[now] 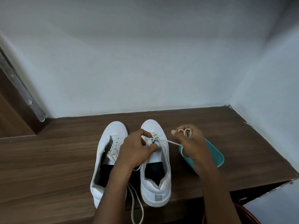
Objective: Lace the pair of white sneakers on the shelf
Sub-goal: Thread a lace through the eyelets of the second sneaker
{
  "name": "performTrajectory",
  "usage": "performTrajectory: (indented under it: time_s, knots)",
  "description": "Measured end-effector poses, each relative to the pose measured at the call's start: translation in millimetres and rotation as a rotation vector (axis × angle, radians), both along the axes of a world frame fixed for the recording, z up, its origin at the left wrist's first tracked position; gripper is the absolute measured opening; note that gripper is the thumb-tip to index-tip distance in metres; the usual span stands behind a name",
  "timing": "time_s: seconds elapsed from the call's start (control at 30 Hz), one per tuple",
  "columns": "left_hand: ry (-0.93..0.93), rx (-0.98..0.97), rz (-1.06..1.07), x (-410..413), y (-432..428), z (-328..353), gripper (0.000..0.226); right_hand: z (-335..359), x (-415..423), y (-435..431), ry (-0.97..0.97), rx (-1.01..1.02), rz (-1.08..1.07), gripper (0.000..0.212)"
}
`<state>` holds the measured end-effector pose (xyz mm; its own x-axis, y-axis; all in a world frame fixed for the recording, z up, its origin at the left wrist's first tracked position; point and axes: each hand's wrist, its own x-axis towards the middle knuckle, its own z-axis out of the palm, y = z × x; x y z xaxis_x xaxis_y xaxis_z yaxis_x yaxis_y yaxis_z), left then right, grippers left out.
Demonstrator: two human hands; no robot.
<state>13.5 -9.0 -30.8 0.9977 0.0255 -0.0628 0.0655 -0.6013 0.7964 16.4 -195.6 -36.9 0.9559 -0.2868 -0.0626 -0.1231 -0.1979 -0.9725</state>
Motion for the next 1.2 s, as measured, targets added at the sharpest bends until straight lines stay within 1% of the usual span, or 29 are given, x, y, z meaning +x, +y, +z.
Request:
performTrajectory:
  time_s: [0.07, 0.13, 0.17, 0.23, 0.33, 0.4, 0.5, 0.63, 0.73, 0.93, 1.03, 1.13, 1.17, 1.2]
  knots:
    - [-0.053, 0.052, 0.006, -1, -3, 2, 0.033, -3, 0, 6, -0.01, -0.185, 0.117, 0.018]
    - [-0.081, 0.093, -0.011, -1, -6, 1, 0.036, -6, 2, 9, 0.001, -0.399, 0.229, 0.03]
    - [-0.094, 0.108, -0.022, -2, -7, 0, 0.037, -6, 3, 9, 0.005, -0.47, 0.27, 0.038]
    - [-0.141, 0.152, -0.046, -3, -10, 0, 0.041, -6, 5, 10, 0.004, -0.526, 0.304, 0.046]
    - [-0.23, 0.293, -0.12, -4, -13, -1, 0.05, -8, 5, 12, -0.034, -0.489, 0.281, 0.044]
    - [-0.247, 0.333, -0.135, -4, -14, -4, 0.049, -8, 4, 15, -0.052, -0.432, 0.283, 0.038]
    - [-0.274, 0.337, -0.093, -1, -12, -11, 0.044, -9, 2, 20, -0.058, -0.382, 0.285, 0.023]
    - [-0.25, 0.289, -0.047, 2, -5, -12, 0.046, -8, 0, 23, -0.032, -0.348, 0.228, 0.02]
    - [-0.232, 0.275, -0.032, 1, -4, -11, 0.041, -6, -1, 24, 0.005, -0.319, 0.178, 0.017]
    - [-0.206, 0.23, 0.012, 1, -3, -10, 0.031, -3, -2, 30, 0.065, -0.284, 0.14, 0.025]
    - [-0.18, 0.216, 0.033, 0, -3, -8, 0.029, 0, -2, 28, 0.093, -0.299, 0.16, 0.026]
    - [-0.15, 0.229, 0.028, -2, -2, -6, 0.034, 7, -6, 26, 0.065, -0.33, 0.149, 0.029]
    - [-0.14, 0.242, 0.024, -2, -1, -4, 0.036, 11, -7, 25, 0.057, -0.345, 0.12, 0.035]
    - [-0.126, 0.25, 0.025, -3, -1, -2, 0.037, 17, -9, 23, 0.052, -0.364, 0.087, 0.046]
